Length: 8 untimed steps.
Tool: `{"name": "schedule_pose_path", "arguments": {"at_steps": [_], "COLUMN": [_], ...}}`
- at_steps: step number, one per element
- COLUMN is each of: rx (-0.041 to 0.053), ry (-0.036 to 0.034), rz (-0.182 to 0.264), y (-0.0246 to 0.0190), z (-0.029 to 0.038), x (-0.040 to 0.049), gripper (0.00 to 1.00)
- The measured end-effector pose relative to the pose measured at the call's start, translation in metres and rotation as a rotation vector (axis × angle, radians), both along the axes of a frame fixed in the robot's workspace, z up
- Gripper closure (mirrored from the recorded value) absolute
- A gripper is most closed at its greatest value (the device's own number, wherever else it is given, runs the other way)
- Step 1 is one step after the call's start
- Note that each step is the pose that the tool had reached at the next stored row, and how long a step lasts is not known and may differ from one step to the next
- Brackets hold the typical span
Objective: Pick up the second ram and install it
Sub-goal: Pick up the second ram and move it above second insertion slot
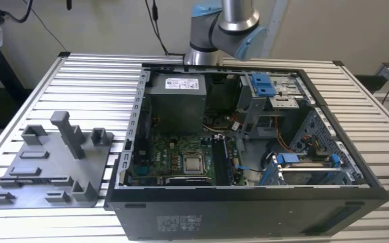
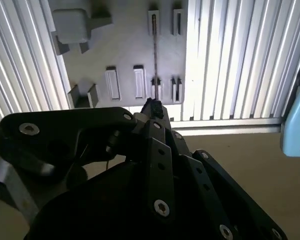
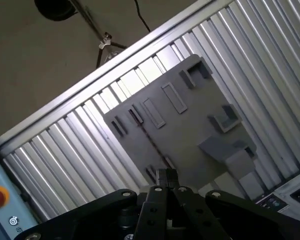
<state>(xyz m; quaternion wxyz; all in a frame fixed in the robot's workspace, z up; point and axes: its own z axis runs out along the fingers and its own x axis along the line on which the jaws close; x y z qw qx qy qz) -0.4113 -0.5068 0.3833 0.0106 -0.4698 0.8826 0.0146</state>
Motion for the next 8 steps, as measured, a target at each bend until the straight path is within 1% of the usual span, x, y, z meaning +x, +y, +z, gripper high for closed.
{"name": "schedule_pose_path", "arguments": {"at_steps": [2, 8], "rx": [0.0002, 0.0001], "ry": [-0.0010, -0.0008], "rz": [0.025, 0.093], "y": [0.0001, 0.0001], "z": [-0.0003, -0.0005], "x": [0.0002, 0.0010], "gripper": [0.89, 0.89]}}
